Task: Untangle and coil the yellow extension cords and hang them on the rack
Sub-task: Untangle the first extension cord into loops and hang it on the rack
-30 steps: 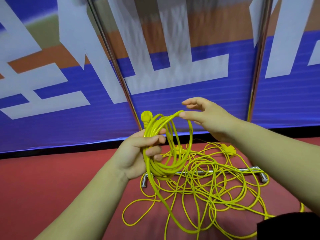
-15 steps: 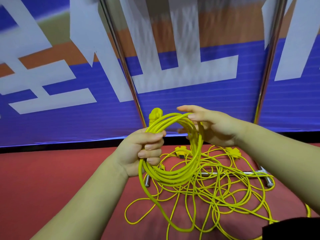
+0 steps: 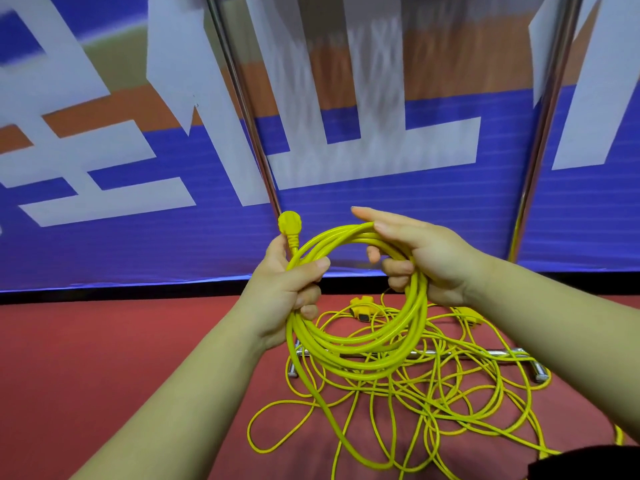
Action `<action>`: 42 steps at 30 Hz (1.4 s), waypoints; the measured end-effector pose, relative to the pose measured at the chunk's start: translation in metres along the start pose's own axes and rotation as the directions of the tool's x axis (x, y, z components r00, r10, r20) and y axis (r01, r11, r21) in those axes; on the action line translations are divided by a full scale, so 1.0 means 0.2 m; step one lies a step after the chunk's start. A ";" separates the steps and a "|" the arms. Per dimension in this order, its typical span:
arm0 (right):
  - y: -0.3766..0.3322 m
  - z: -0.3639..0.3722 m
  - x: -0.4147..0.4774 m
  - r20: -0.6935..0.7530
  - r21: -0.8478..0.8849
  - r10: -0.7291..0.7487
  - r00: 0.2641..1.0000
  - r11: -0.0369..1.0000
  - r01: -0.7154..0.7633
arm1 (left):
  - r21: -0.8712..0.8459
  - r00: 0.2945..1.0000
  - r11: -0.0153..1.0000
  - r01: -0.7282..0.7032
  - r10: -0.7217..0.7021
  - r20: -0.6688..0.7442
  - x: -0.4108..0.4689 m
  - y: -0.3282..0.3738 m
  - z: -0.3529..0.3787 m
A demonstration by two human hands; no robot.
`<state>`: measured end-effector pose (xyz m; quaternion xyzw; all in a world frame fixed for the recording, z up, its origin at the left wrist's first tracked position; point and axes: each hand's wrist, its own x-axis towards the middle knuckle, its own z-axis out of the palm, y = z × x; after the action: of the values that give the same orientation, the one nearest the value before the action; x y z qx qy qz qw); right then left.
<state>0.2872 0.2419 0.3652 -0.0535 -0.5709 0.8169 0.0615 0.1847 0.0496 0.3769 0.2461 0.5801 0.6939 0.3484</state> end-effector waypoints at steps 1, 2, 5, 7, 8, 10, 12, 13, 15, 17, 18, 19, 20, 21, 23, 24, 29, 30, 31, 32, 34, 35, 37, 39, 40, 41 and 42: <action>0.00 0.01 0.00 -0.013 -0.012 0.000 1.000 1.000 0.000 | 0.008 1.000 1.000 0.001 -0.001 -0.011 0.00 0.00 0.01; 0.00 0.01 0.00 -0.027 -0.029 -0.002 1.000 1.000 0.001 | 0.013 1.000 1.000 0.012 -0.012 -0.021 0.00 0.00 0.01; 0.01 0.03 0.00 -0.059 -0.077 -0.009 0.998 0.997 0.004 | 0.054 0.998 0.998 0.035 -0.032 -0.053 0.00 -0.02 -0.01; 0.02 0.04 0.00 -0.078 -0.098 -0.008 0.997 0.995 0.000 | 0.147 0.999 0.989 -0.013 0.018 -0.039 0.00 -0.03 -0.03; 0.03 0.04 0.00 -0.085 -0.103 -0.006 0.996 0.995 -0.003 | 0.211 0.998 0.976 -0.048 0.054 -0.022 0.00 -0.03 -0.04; 0.03 0.04 0.01 -0.091 -0.110 -0.004 0.996 0.994 -0.006 | 0.324 0.993 0.939 -0.114 0.112 0.025 -0.02 -0.03 -0.04; 0.03 0.05 0.01 -0.092 -0.115 -0.009 0.996 0.993 -0.002 | 0.363 0.990 0.921 -0.141 0.125 0.067 -0.02 -0.01 -0.04; 0.03 0.05 0.01 -0.095 -0.118 -0.016 0.995 0.993 0.005 | 0.350 0.990 0.926 -0.138 0.118 0.079 -0.02 -0.01 -0.04; 0.03 0.05 0.01 -0.104 -0.135 -0.034 0.994 0.991 0.020 | 0.268 0.990 0.956 -0.123 0.097 0.107 -0.03 0.01 -0.04; 0.04 0.05 0.01 -0.130 -0.178 -0.057 0.990 0.984 0.034 | 0.149 0.988 0.985 -0.093 0.072 0.140 -0.04 0.02 -0.02; 0.04 0.05 0.01 -0.157 -0.218 -0.077 0.985 0.975 0.041 | 0.089 0.987 0.993 -0.071 0.057 0.151 -0.04 0.03 -0.01; 0.05 0.05 0.02 -0.190 -0.263 -0.095 0.977 0.964 0.042 | 0.037 0.987 0.998 -0.048 0.042 0.157 -0.04 0.03 0.00; 0.06 0.05 0.02 -0.225 -0.300 -0.108 0.968 0.953 0.037 | -0.002 0.987 1.000 -0.026 0.026 0.158 -0.04 0.03 0.01; 0.07 0.05 0.03 -0.260 -0.325 -0.116 0.959 0.945 0.027 | -0.024 0.988 1.000 -0.011 0.014 0.154 -0.04 0.03 0.01; 0.10 0.03 0.05 -0.317 -0.398 -0.154 0.936 0.917 0.016 | -0.025 0.993 1.000 -0.019 0.022 0.119 -0.02 0.03 0.01; 0.11 0.02 0.05 -0.341 -0.480 -0.181 0.923 0.877 -0.006 | -0.017 0.995 0.999 -0.037 0.038 0.087 -0.02 0.03 0.00; 0.20 0.01 -0.01 -0.410 -0.599 -0.094 0.907 0.778 -0.190 | -0.062 0.980 0.989 -0.133 0.122 -0.159 0.01 0.04 -0.07; 0.24 0.03 -0.03 -0.374 -0.593 -0.070 0.925 0.785 -0.181 | -0.057 0.969 0.987 -0.147 0.132 -0.211 0.01 0.04 -0.08; 0.28 0.06 -0.03 -0.320 -0.585 -0.040 0.946 0.794 -0.165 | -0.041 0.955 0.986 -0.160 0.144 -0.259 0.02 0.05 -0.10; 0.32 0.08 -0.03 -0.248 -0.575 0.007 0.969 0.804 -0.153 | -0.024 0.941 0.985 -0.171 0.155 -0.301 0.02 0.05 -0.11; 0.41 0.13 -0.03 -0.069 -0.559 0.137 0.988 0.815 -0.152 | -0.022 0.916 0.983 -0.184 0.163 -0.366 0.03 0.05 -0.14; 0.46 0.15 -0.02 0.022 -0.548 0.196 0.980 0.822 -0.152 | -0.033 0.907 0.981 -0.191 0.163 -0.387 0.03 0.06 -0.15; 0.56 0.18 -0.01 0.143 -0.560 0.285 0.948 0.813 -0.160 | -0.051 0.897 0.977 -0.207 0.169 -0.408 0.03 0.07 -0.17; 0.66 0.21 0.00 0.186 -0.581 0.329 0.926 0.797 -0.167 | -0.068 0.893 0.971 -0.228 0.181 -0.412 0.02 0.09 -0.18; 0.70 0.22 0.01 0.196 -0.593 0.348 0.917 0.787 -0.172 | -0.081 0.890 0.967 -0.239 0.185 -0.416 0.01 0.10 -0.19; 0.73 0.22 0.02 0.201 -0.612 0.369 0.907 0.771 -0.178 | -0.097 0.887 0.963 -0.251 0.189 -0.422 0.01 0.11 -0.20; 0.76 0.23 0.02 0.206 -0.636 0.397 0.895 0.749 -0.186 | -0.115 0.884 0.958 -0.262 0.190 -0.428 0.00 0.13 -0.21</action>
<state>0.2699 0.1480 0.2388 -0.0233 -0.7860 0.5895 -0.1847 0.1476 0.0205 0.3929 0.1297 0.5464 0.8129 0.1544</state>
